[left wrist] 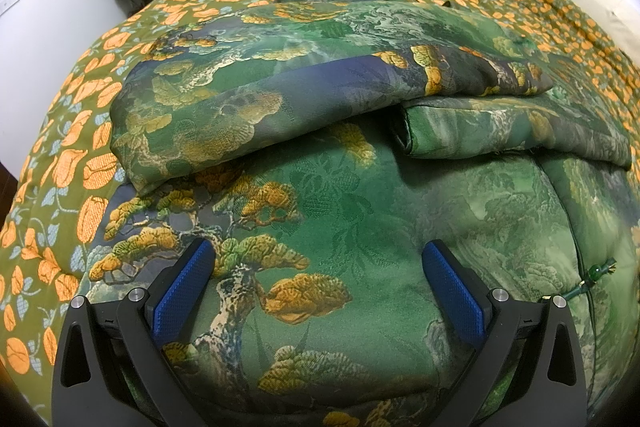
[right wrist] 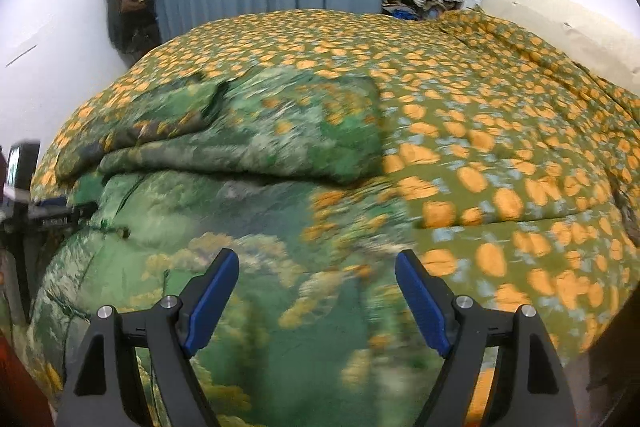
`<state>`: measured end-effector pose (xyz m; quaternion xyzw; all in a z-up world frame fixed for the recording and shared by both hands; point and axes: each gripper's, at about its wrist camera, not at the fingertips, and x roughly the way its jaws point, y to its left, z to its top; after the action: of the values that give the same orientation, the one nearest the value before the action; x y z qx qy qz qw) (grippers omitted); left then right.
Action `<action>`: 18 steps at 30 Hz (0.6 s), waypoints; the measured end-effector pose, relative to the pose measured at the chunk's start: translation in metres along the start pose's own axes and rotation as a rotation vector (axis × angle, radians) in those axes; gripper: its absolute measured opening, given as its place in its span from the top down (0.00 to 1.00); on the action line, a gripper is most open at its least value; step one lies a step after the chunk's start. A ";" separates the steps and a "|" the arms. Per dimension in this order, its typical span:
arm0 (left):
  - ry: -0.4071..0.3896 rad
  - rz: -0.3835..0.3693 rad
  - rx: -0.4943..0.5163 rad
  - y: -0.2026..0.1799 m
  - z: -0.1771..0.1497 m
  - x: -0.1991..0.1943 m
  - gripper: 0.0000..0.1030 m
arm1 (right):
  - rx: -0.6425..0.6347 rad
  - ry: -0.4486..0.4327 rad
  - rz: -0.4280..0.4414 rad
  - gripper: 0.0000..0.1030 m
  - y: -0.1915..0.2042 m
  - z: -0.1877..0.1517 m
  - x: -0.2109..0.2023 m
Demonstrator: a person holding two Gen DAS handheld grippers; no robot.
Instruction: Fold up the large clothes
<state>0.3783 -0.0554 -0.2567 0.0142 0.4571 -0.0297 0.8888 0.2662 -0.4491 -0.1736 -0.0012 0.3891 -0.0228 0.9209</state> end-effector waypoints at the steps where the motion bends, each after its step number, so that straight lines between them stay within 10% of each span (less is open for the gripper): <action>1: 0.000 0.001 0.001 0.000 -0.001 -0.001 0.00 | 0.002 0.000 -0.012 0.20 -0.007 0.004 -0.005; 12: 0.069 -0.007 -0.004 -0.001 0.008 0.001 0.00 | -0.117 0.194 -0.020 0.20 -0.043 -0.024 -0.014; 18: 0.117 -0.203 -0.016 0.040 0.010 -0.063 0.03 | -0.092 0.308 0.081 0.20 -0.061 -0.037 -0.010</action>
<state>0.3524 -0.0138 -0.1998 -0.0376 0.5076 -0.1153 0.8530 0.2302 -0.5087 -0.1906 -0.0241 0.5259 0.0325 0.8496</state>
